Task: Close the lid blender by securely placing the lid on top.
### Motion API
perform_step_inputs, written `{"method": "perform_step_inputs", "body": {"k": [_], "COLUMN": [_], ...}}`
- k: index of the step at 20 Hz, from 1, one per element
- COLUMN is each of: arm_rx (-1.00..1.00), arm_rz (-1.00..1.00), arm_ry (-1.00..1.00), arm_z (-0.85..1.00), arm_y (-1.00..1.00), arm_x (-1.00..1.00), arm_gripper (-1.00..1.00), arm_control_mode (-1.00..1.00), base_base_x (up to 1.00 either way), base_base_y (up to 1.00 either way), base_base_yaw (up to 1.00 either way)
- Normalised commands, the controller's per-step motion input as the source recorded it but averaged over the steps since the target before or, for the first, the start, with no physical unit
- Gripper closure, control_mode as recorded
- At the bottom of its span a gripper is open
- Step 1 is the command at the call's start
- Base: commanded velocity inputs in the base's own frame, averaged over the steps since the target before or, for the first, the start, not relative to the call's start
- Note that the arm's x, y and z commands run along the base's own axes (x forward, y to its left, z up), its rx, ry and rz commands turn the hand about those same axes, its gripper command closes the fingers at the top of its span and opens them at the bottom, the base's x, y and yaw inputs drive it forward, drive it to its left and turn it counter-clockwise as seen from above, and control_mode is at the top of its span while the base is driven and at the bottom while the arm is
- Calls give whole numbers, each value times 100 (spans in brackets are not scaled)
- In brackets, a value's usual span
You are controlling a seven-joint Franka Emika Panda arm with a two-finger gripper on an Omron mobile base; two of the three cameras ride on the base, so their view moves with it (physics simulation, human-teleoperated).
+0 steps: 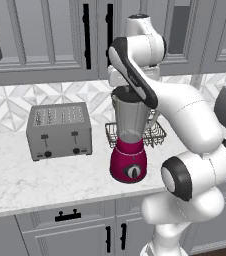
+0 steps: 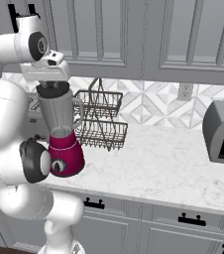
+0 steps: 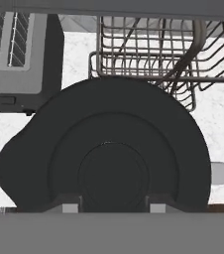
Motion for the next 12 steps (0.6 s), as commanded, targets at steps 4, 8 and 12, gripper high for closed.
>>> {"method": "perform_step_inputs", "body": {"k": [4,8,12], "arm_rx": [2,4,2], "arm_rz": [0,0,0], "arm_ry": [-6,0,8], "arm_z": [-37,-36,-2], "arm_y": [-4,-9,-4], "arm_x": [0,9,5], "arm_gripper": [100,100,100], "arm_control_mode": [-100,-100,-100], "base_base_x": [0,0,0], "base_base_y": [0,0,0], "base_base_yaw": [0,0,0]}}
